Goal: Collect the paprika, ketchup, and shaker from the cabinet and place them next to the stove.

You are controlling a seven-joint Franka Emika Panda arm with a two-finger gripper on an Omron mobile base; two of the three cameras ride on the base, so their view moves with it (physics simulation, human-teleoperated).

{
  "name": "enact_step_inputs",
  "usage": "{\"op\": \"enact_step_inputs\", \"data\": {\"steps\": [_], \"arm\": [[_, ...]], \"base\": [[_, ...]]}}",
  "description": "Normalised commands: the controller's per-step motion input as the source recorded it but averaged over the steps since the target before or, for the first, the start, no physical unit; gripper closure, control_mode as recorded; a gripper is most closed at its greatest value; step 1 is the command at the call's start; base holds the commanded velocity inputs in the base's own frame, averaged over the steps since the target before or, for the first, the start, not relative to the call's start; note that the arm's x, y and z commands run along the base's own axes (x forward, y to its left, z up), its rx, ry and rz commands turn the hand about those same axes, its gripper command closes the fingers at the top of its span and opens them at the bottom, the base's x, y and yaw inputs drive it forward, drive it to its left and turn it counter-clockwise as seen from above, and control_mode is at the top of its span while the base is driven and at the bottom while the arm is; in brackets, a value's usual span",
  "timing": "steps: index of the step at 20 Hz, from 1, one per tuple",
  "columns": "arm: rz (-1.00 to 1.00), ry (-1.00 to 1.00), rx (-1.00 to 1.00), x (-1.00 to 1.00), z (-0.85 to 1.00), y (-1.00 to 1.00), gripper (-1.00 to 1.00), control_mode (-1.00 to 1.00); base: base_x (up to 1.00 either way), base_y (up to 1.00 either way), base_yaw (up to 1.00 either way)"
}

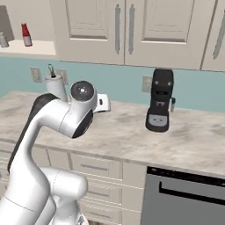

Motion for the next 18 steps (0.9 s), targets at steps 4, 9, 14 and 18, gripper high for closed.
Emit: {"op": "enact_step_inputs", "data": {"steps": [4,9,14,18], "arm": [[0.00,0.00,0.00,0.00,0.00,0.00,1.00,1.00],[0.00,0.00,0.00,0.00,0.00,0.00,1.00,1.00],[0.00,0.00,0.00,0.00,0.00,0.00,1.00,1.00],[0.00,0.00,0.00,0.00,0.00,0.00,1.00,1.00]], "base": [[-0.28,-1.00,0.00],[-0.02,-0.99,-0.01],[0.01,-0.97,-0.04],[0.00,-1.00,-0.04]]}}
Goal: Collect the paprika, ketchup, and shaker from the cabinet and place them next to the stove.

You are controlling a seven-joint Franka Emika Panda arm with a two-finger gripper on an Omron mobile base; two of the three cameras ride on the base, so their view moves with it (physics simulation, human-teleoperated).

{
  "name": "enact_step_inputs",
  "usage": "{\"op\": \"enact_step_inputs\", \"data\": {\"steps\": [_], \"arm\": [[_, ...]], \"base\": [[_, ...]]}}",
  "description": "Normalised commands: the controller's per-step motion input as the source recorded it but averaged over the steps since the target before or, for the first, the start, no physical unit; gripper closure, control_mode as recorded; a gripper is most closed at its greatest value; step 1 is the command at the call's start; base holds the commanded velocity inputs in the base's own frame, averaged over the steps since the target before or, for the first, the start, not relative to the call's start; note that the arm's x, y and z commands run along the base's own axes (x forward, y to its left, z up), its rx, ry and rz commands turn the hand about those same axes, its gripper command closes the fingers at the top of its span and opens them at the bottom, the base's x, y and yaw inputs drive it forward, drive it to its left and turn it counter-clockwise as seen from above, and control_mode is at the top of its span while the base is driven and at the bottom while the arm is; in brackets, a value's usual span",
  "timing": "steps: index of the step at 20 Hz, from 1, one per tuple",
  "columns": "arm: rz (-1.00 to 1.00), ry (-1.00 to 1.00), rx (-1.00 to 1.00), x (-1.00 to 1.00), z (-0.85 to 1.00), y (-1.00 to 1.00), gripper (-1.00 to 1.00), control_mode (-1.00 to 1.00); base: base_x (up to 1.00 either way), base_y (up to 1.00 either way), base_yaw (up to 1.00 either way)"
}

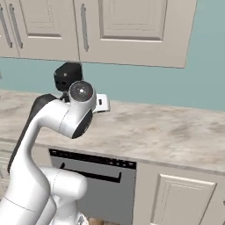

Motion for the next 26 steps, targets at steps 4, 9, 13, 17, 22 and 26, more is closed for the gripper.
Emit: {"op": "enact_step_inputs", "data": {"steps": [4,9,13,17,22,26], "arm": [[0.00,0.00,0.00,0.00,0.00,0.00,1.00,1.00],[0.00,0.00,0.00,0.00,0.00,0.00,1.00,1.00],[0.00,0.00,0.00,0.00,0.00,0.00,1.00,1.00],[0.00,0.00,0.00,0.00,0.00,0.00,1.00,1.00],[0.00,0.00,0.00,0.00,0.00,0.00,1.00,1.00],[0.00,0.00,0.00,0.00,0.00,0.00,1.00,1.00]], "base": [[0.00,-0.98,-0.07],[0.03,-0.97,-0.06],[0.06,-0.97,-0.05],[0.09,-0.98,-0.03],[0.17,-0.98,-0.01],[0.24,-0.96,0.00]]}}
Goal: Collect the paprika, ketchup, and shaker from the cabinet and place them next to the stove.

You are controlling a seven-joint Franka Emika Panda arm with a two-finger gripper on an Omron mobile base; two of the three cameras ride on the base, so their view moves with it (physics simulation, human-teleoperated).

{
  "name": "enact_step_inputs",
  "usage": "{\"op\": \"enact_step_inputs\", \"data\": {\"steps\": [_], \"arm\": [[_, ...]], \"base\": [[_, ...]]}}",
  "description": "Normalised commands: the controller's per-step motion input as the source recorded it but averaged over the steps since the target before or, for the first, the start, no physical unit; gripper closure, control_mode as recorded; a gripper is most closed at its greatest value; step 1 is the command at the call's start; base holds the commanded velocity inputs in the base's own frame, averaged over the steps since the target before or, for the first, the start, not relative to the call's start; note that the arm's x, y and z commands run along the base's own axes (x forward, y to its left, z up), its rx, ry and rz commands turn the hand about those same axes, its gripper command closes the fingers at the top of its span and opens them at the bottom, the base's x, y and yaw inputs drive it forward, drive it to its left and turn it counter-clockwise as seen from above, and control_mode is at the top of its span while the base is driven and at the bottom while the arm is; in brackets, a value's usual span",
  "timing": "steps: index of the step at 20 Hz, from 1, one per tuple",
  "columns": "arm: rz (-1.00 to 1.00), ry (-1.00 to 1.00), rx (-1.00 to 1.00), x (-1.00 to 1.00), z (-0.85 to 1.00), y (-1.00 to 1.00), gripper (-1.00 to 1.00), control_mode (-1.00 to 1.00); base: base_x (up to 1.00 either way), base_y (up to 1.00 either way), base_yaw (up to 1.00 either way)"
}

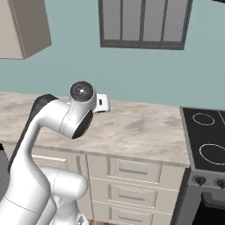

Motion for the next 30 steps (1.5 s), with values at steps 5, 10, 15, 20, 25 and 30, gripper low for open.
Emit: {"op": "enact_step_inputs", "data": {"steps": [5,10,15,20,25,30], "arm": [[0.00,0.00,0.00,0.00,0.00,0.00,1.00,1.00],[0.00,0.00,0.00,0.00,0.00,0.00,1.00,1.00],[0.00,0.00,0.00,0.00,0.00,0.00,1.00,1.00],[0.00,0.00,0.00,0.00,0.00,0.00,1.00,1.00],[0.09,-0.01,0.04,0.52,-0.30,-0.04,1.00,-1.00],[0.24,-0.01,0.04,0.93,-0.71,-0.13,1.00,-1.00]], "base": [[0.30,-0.92,0.00],[0.41,-0.78,0.00],[0.54,-0.59,0.00],[0.65,-0.36,0.04],[0.32,-0.04,0.04],[0.00,0.00,0.00]]}}
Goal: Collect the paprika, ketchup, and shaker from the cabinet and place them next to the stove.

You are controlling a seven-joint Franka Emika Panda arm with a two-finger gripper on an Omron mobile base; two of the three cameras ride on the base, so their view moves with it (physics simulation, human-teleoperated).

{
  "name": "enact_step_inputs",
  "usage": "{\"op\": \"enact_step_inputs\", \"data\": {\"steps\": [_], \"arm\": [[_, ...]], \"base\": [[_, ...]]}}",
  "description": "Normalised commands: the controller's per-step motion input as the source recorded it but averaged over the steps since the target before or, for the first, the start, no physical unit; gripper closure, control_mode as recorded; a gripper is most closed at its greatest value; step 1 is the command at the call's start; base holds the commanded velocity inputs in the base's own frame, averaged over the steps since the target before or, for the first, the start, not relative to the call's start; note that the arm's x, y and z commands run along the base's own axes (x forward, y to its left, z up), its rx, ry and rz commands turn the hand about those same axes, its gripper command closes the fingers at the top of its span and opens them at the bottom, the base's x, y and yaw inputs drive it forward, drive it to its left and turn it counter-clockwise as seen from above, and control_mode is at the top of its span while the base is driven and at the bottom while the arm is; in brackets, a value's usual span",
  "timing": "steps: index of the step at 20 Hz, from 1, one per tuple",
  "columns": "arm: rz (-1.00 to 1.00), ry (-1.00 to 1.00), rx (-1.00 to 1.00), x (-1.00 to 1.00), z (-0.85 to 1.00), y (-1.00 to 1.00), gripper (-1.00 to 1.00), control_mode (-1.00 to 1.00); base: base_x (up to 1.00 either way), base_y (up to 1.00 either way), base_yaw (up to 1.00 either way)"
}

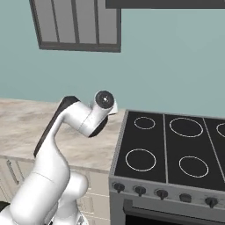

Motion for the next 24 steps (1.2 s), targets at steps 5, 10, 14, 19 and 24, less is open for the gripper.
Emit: {"op": "enact_step_inputs", "data": {"steps": [5,10,14,19,24], "arm": [[0.29,0.00,0.00,0.77,-0.51,-0.08,1.00,-1.00],[0.27,-0.02,0.00,0.65,-0.39,-0.07,1.00,-1.00],[0.22,0.00,0.00,0.61,-0.34,-0.01,1.00,-1.00],[0.19,0.00,0.00,0.55,-0.34,0.00,1.00,-1.00],[0.17,0.00,0.00,0.35,-0.35,0.00,1.00,-1.00]], "base": [[0.00,0.00,0.00],[0.00,0.00,0.00],[0.00,0.00,0.00],[0.00,0.00,0.00],[0.00,0.00,0.00]]}}
